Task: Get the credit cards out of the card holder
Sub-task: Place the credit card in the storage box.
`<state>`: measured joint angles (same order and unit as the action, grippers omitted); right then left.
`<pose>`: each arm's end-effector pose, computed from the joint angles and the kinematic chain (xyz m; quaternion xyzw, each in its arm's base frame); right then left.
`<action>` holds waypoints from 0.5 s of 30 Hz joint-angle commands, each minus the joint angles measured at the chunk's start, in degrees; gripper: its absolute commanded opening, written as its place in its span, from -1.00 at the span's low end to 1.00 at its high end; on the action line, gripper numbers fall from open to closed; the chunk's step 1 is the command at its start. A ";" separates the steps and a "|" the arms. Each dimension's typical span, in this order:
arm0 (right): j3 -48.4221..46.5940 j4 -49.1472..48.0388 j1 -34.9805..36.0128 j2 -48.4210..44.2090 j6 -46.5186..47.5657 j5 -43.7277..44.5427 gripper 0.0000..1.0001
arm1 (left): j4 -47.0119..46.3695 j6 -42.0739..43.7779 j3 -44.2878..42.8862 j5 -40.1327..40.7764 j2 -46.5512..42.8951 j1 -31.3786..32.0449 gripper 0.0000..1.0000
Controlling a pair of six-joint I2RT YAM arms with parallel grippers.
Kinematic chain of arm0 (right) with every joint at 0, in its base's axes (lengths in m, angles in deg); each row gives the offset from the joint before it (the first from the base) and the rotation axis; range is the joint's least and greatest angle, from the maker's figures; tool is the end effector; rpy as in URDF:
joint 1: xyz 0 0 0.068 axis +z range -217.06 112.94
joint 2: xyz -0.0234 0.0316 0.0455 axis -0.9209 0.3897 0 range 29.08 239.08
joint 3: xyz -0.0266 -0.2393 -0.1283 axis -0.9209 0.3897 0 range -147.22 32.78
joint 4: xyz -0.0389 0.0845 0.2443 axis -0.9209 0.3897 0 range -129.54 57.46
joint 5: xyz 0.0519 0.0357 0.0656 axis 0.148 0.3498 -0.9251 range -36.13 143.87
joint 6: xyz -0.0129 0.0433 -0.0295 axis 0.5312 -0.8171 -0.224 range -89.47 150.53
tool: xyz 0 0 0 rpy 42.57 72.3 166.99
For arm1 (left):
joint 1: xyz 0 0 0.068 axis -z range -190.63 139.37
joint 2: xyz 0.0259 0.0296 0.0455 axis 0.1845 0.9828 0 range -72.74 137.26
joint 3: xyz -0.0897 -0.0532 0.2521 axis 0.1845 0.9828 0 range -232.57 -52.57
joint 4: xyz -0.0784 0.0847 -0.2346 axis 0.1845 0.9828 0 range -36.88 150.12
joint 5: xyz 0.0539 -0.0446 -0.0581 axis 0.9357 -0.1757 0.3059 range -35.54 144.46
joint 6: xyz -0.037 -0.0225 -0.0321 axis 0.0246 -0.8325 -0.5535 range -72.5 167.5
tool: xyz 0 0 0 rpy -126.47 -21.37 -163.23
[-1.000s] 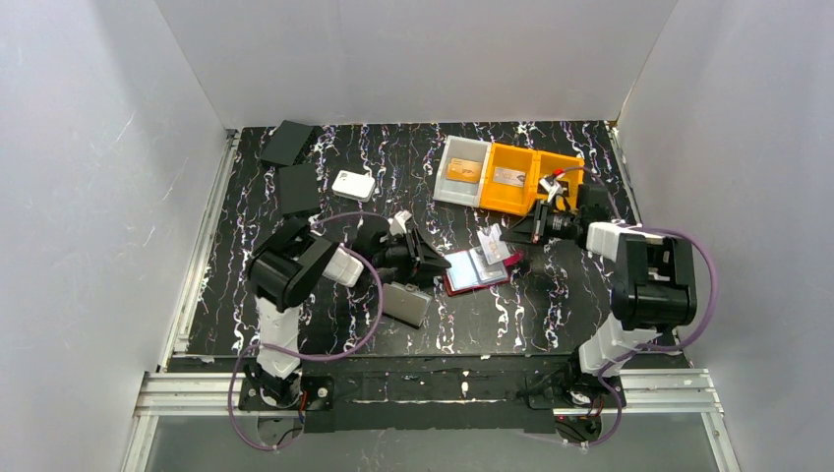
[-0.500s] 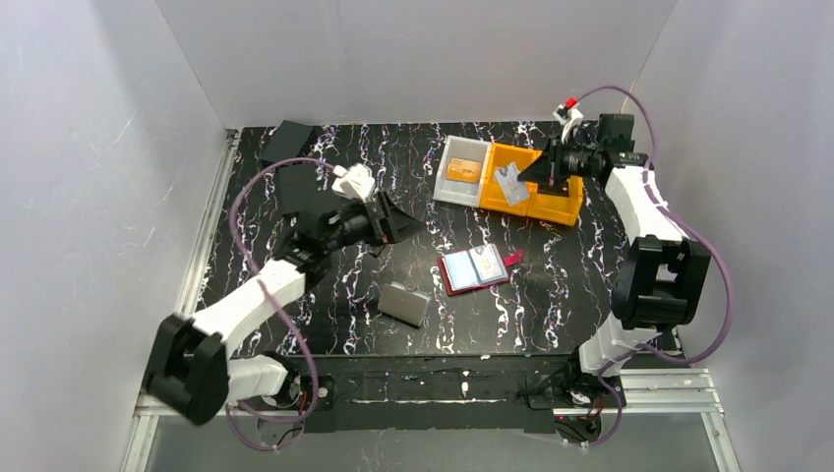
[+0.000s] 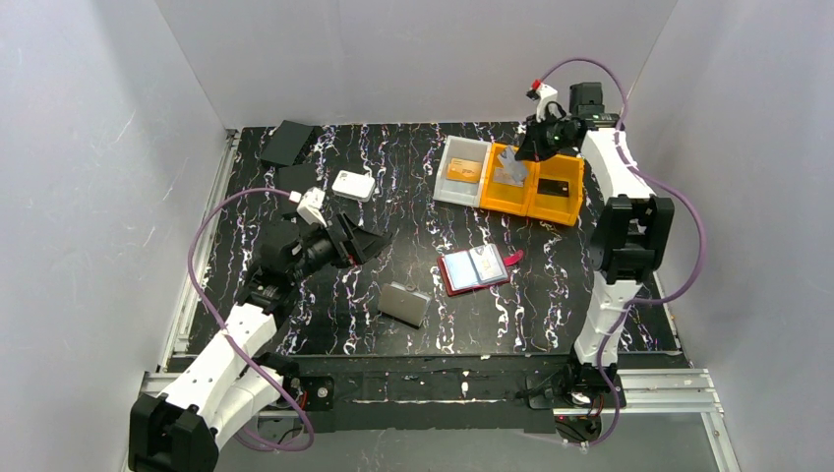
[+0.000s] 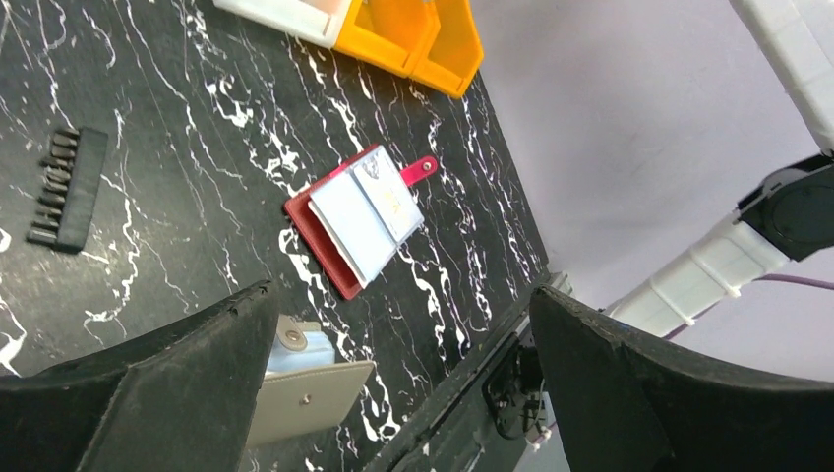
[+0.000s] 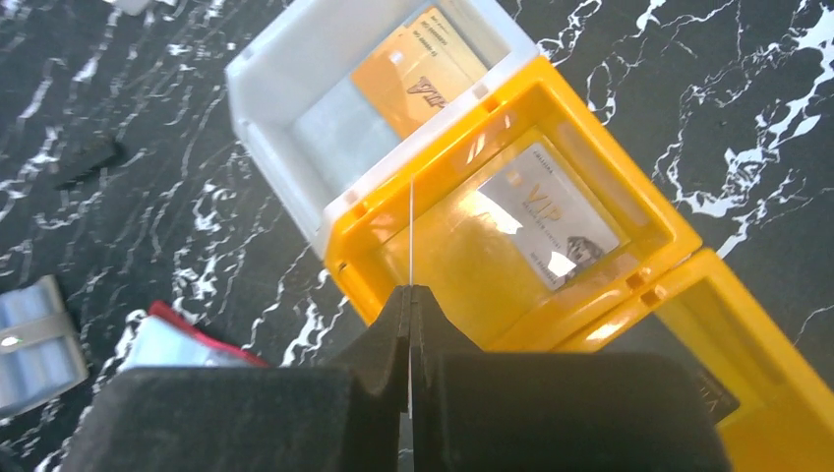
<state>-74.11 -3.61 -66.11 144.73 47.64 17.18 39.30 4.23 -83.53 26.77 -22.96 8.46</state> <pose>0.4581 0.0289 0.3013 -0.2572 0.8461 0.2362 0.4028 0.1892 -0.0830 0.2836 0.0082 0.7338 -0.4905 0.4699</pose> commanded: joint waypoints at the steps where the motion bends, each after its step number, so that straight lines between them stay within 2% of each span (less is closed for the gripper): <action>1: -7.29 4.98 2.70 4.07 6.40 6.73 -0.97 | 1.30 -0.78 1.00 -2.67 -1.36 -0.45 0.97; 7: -8.65 5.47 5.80 7.37 10.35 15.59 -0.97 | 1.43 -1.09 1.64 -3.59 -1.25 -0.52 0.97; 15: -8.25 7.18 6.99 8.84 13.63 19.23 -0.97 | 1.61 -1.12 2.89 -3.95 -1.43 -0.57 0.97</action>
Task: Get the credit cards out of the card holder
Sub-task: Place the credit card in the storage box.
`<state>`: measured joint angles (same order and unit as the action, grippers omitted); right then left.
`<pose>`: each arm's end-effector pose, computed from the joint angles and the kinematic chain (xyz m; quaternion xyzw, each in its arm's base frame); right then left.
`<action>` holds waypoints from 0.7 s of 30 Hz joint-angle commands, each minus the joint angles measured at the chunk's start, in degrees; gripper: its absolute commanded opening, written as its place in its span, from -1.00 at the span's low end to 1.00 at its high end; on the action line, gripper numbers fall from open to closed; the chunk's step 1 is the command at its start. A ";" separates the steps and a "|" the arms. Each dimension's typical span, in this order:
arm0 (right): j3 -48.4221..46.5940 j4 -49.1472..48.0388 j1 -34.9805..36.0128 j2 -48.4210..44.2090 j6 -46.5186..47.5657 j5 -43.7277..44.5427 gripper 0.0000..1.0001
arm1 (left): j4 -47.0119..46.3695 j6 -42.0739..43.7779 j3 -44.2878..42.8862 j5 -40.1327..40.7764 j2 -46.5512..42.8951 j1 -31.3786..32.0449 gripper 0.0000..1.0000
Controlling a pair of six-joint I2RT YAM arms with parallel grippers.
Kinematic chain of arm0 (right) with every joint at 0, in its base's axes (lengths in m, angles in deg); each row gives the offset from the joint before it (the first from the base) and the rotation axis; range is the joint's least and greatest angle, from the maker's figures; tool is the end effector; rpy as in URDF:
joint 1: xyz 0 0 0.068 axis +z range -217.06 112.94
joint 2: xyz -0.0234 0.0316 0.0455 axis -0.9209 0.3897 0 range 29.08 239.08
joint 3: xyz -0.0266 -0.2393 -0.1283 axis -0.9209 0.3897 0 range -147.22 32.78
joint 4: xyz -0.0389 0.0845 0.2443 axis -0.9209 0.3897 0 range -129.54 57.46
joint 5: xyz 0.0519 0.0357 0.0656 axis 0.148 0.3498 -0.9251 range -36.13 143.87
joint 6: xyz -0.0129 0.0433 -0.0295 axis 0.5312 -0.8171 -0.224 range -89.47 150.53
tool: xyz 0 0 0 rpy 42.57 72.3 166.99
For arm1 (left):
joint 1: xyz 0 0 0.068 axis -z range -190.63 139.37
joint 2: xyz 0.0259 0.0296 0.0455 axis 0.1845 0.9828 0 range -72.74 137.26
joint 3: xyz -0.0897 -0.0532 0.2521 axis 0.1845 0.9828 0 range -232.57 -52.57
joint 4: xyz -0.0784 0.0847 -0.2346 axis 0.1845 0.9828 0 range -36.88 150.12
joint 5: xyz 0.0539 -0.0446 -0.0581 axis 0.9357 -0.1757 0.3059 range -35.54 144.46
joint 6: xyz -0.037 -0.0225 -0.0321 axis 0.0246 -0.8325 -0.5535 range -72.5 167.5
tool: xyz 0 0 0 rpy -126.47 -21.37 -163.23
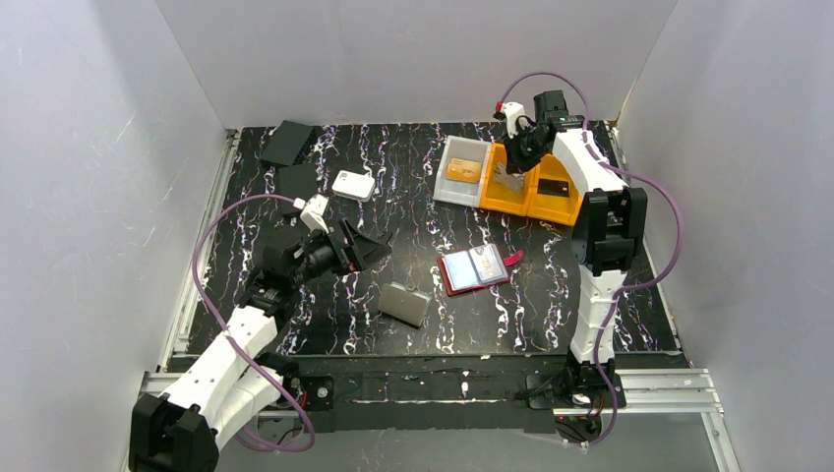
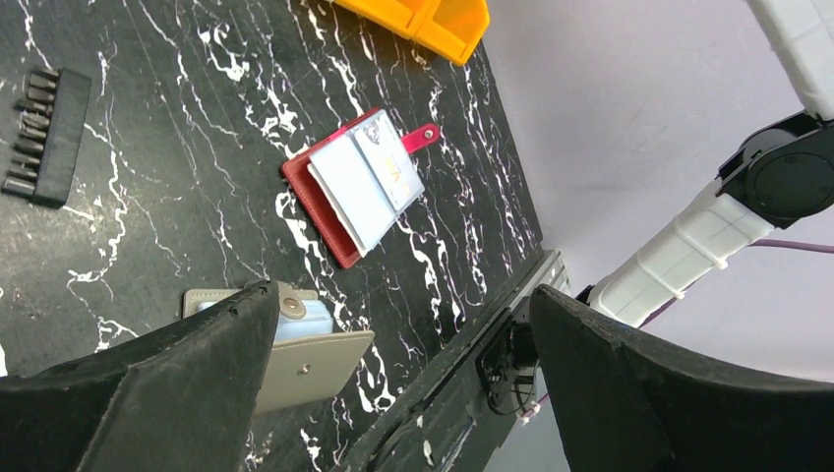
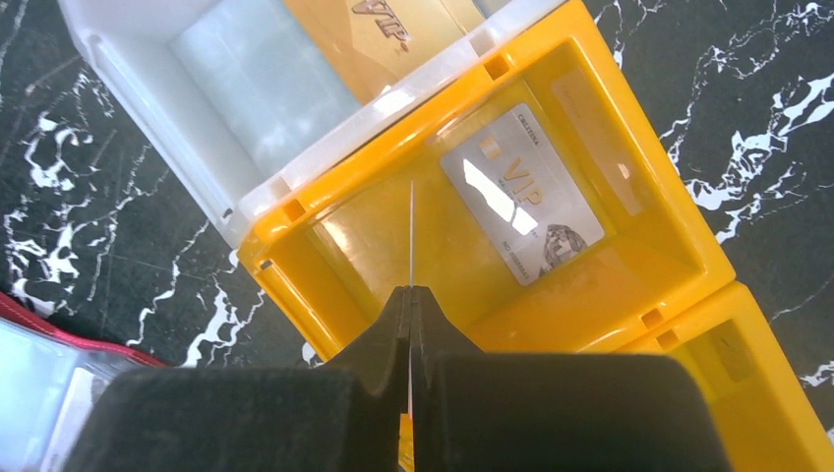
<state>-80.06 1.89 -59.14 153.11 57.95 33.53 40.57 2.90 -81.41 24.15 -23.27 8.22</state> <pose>0.4786 0.0791 0.2582 -0.3370 0.8712 0.1114 0.3391 0.1859 -0.0825 0.2692 0.0047 0.7488 -0.5006 0.4344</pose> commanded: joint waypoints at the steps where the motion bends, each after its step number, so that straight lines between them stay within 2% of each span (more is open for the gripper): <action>1: -2.75 2.31 0.21 0.90 4.11 3.26 -0.97 | 0.34 0.21 0.88 -1.40 -1.00 -0.35 0.97; 12: -4.92 7.93 3.21 4.64 14.22 7.27 -0.97 | 0.34 0.07 1.50 -1.86 -1.00 -0.37 0.97; 21: -5.24 8.62 5.50 6.06 20.72 11.07 -0.97 | 0.35 -0.27 2.22 -1.86 -1.39 -0.33 0.97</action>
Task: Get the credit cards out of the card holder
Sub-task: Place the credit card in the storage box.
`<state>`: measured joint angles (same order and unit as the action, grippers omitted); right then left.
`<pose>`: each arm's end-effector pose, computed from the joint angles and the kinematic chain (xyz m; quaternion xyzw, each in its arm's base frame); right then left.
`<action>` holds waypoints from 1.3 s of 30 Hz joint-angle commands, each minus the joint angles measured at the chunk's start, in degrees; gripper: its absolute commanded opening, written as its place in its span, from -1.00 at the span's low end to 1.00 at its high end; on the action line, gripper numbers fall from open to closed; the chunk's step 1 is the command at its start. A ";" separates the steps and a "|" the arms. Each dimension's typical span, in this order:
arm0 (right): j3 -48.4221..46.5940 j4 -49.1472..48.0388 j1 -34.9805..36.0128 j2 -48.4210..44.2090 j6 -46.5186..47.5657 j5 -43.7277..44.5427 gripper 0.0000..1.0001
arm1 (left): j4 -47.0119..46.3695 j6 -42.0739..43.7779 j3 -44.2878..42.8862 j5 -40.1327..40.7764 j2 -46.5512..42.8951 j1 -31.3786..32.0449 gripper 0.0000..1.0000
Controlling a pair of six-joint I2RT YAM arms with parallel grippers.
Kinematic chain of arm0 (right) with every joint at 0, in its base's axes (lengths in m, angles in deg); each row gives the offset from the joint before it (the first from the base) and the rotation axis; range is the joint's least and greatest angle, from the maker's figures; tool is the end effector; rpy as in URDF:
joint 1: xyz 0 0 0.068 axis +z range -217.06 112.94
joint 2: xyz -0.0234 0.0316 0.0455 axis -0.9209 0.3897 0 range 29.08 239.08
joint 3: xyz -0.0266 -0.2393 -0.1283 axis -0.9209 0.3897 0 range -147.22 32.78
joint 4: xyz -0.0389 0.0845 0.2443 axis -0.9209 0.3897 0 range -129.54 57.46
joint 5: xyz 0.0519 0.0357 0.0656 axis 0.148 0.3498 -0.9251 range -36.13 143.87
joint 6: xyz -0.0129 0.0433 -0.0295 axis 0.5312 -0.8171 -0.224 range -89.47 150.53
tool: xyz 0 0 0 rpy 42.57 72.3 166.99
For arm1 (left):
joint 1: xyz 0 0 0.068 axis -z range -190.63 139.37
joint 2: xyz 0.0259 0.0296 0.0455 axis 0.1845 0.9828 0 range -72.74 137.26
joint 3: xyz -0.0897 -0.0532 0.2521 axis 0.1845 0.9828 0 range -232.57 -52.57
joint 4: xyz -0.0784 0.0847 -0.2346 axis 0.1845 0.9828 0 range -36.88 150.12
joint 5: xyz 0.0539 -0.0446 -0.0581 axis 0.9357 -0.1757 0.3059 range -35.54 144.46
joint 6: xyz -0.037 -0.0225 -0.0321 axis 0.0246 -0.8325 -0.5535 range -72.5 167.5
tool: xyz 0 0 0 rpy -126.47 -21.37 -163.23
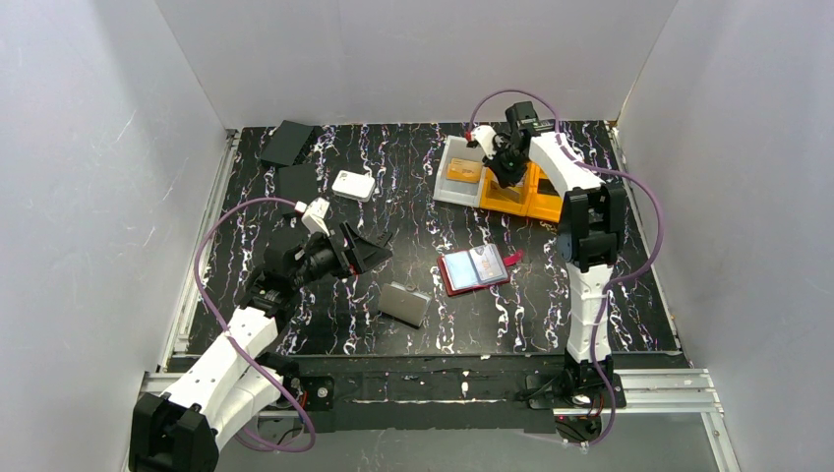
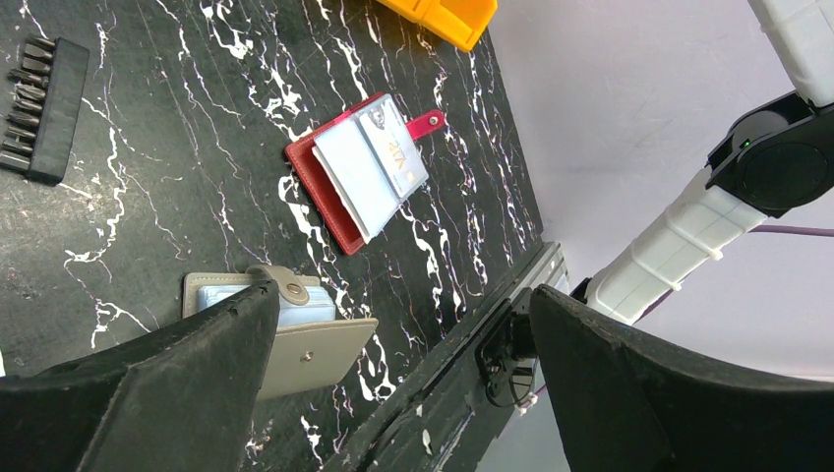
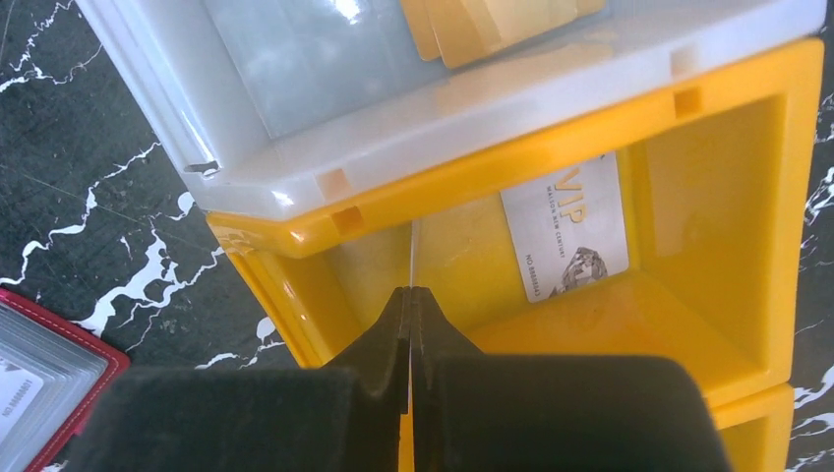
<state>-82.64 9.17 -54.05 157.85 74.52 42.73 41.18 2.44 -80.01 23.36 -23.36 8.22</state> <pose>0.4745 0.1167 0.2248 -0.4815 0.8376 0.0266 0.2567 0.1840 -0.0823 0.2598 0.0005 0.7579 -0.5019 0.4168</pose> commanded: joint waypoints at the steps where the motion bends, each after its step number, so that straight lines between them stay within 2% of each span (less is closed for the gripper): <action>1: -2.87 1.36 0.47 1.58 4.58 1.97 -0.97 | -0.20 0.07 0.89 -1.04 -1.31 -0.33 0.97; 22: -8.35 -0.87 0.52 6.42 9.96 5.42 -0.97 | -0.10 -0.29 0.68 -0.79 0.09 -0.35 0.97; 29: -7.98 -5.05 0.52 6.69 8.36 8.41 -0.71 | -0.10 -0.47 0.13 -0.94 0.53 -0.33 0.97; 35: -6.26 -12.92 0.52 4.89 3.50 15.16 -0.22 | -0.12 -1.38 -0.65 -2.06 0.93 -0.39 0.97; 39: -5.82 -14.13 0.52 2.37 1.34 14.94 -0.12 | -0.21 -3.80 -2.18 -3.80 2.92 -0.39 0.97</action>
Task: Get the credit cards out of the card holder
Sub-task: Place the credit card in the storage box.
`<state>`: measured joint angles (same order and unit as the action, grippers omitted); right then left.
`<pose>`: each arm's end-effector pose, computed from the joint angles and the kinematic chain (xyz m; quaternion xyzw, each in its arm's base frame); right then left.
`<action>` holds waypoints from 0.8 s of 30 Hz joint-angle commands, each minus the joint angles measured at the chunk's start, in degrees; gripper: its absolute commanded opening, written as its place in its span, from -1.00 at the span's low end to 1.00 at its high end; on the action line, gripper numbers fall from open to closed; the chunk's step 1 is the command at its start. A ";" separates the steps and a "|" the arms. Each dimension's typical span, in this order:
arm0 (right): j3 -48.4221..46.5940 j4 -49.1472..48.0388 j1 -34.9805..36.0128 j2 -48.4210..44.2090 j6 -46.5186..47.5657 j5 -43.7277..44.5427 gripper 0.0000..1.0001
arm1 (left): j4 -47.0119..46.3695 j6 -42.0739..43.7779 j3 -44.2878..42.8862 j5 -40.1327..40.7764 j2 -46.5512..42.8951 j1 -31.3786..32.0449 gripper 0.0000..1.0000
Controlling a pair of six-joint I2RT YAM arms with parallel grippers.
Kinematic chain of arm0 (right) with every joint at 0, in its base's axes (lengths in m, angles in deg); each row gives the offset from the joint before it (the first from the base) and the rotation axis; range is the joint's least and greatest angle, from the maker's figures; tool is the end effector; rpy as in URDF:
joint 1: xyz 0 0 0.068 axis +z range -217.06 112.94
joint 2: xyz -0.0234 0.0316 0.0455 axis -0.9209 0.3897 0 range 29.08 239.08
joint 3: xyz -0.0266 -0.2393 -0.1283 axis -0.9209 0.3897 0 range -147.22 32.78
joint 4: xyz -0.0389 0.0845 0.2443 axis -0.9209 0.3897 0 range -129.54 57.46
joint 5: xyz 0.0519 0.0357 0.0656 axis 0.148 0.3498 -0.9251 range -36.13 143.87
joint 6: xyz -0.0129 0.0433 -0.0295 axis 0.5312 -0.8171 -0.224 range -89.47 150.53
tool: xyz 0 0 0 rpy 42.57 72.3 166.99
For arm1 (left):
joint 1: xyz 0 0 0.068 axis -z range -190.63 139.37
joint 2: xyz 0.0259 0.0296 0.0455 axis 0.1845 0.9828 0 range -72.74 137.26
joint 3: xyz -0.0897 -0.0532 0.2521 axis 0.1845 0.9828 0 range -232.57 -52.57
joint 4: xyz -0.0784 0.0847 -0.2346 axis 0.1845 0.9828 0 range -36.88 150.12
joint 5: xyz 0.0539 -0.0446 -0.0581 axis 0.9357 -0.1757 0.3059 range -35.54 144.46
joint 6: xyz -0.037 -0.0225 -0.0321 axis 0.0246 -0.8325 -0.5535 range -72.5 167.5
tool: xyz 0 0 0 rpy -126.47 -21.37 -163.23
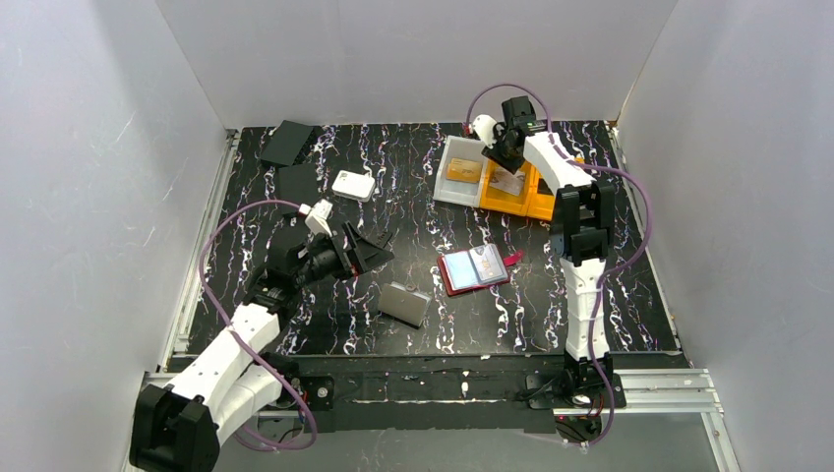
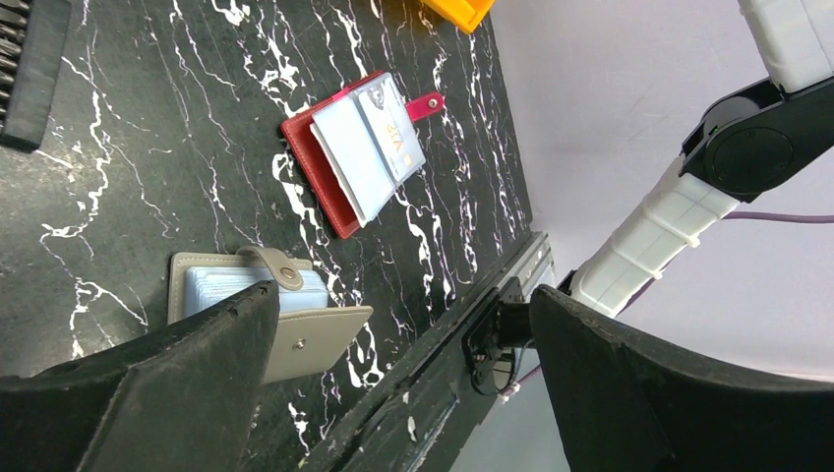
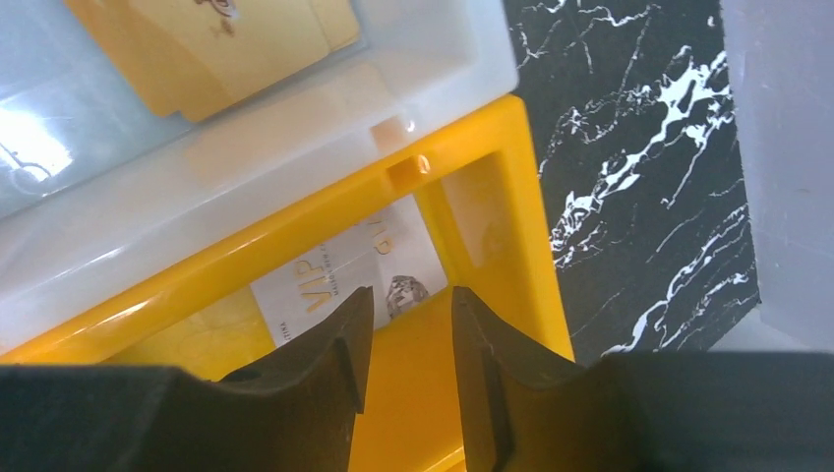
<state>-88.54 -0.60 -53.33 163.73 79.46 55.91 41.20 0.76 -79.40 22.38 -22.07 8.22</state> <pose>0.5101 0.1233 0.2165 -0.4871 0.8112 -0.1138 0.3030 0.1860 -0.0835 0.2520 -0.0110 0.7664 -0.5082 0.3927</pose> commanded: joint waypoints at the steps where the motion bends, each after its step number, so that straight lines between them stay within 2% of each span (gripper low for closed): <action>1: 0.18 -4.13 -0.20 -4.35 -4.45 1.02 -0.11 | -0.29 -3.35 -3.20 -3.58 2.65 -0.45 0.97; 4: 1.78 -3.36 -0.25 -8.48 -8.03 -2.38 -0.03 | -0.99 -5.66 -4.52 -7.11 7.44 -0.57 0.97; 7: 8.79 -3.73 -0.42 -15.87 -12.51 -7.96 0.05 | -3.12 -6.61 -4.92 -10.12 9.75 -0.62 0.97; 13: 27.20 -8.17 -2.91 -34.89 -20.87 -20.70 0.38 | -4.43 -5.33 -3.64 -9.80 6.05 -0.38 0.97; 18: 38.18 -8.71 -5.71 -46.22 -24.34 -30.71 0.61 | -4.93 -7.28 -2.01 -7.57 3.05 1.18 0.97; 24: 51.42 -14.49 -8.31 -58.04 -29.05 -39.89 0.92 | -5.29 -8.23 -2.14 -4.82 1.05 5.21 0.97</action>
<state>-43.82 -10.41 -60.52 111.18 55.02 25.25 36.90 -6.92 -81.41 15.98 -19.71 10.60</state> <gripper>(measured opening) 0.919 0.982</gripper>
